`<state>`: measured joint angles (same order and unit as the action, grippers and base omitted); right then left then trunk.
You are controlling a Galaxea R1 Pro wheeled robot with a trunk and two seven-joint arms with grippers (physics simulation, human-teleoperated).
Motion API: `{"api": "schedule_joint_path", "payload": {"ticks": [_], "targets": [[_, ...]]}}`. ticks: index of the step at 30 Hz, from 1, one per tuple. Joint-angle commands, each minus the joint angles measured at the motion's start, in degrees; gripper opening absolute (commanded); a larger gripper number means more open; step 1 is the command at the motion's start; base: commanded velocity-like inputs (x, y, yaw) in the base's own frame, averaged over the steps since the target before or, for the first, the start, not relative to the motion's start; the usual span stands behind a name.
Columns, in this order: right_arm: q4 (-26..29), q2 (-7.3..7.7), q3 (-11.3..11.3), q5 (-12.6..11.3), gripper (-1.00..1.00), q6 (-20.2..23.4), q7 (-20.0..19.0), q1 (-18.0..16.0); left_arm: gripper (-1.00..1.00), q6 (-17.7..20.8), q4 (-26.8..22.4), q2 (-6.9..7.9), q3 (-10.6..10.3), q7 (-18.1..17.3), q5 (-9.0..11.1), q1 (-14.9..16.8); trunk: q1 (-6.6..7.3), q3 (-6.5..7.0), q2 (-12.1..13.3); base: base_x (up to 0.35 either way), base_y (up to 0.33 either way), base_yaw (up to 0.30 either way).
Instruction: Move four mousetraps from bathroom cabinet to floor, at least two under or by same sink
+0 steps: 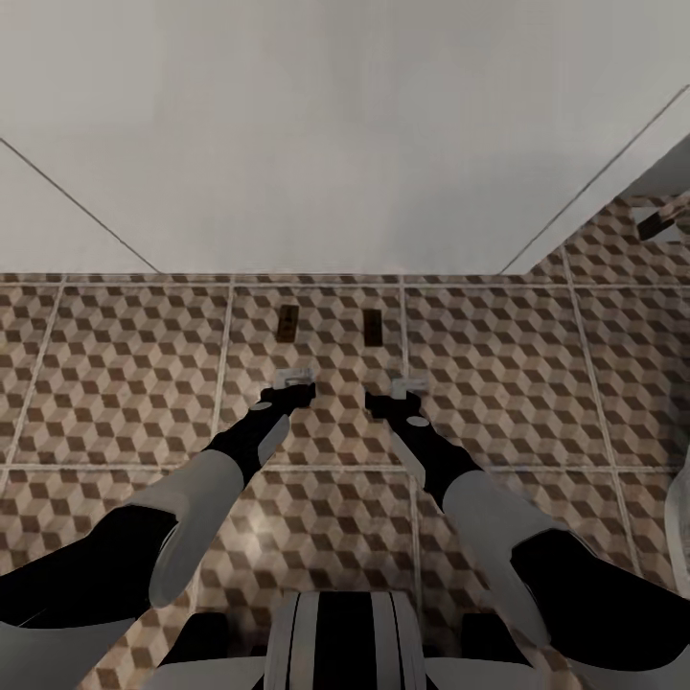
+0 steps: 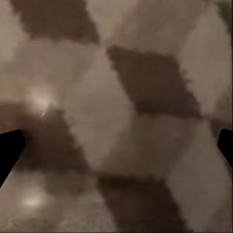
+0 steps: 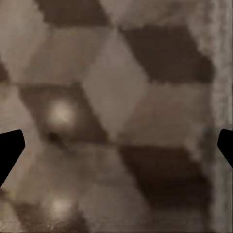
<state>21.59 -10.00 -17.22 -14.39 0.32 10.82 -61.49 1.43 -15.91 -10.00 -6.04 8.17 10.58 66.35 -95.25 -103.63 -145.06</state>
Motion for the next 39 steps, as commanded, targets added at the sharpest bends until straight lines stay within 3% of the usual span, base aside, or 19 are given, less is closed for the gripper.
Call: {"api": "schedule_joint_path", "payload": {"ticks": [1,14,39], "targets": [[-0.01,0.00,-0.35,-0.46,1.00,0.03,0.43,-0.03,1.00,0.15,-0.05,0.00,-0.40,0.45,0.58,0.01,0.04,-0.02,-0.01,-0.307,-0.076,0.000],[-0.13,0.00,-0.36,-0.46,1.00,0.05,0.43,-0.03,1.00,0.15,0.00,0.00,-0.38,0.45,0.60,0.01,0.04,-0.02,-0.01,-0.226,-0.053,0.000],[-0.15,0.00,-0.41,-0.46,1.00,0.12,0.43,-0.03,1.00,0.15,0.34,0.00,-0.34,0.45,0.66,0.01,0.04,-0.02,-0.01,-0.019,-0.003,0.000]]}}
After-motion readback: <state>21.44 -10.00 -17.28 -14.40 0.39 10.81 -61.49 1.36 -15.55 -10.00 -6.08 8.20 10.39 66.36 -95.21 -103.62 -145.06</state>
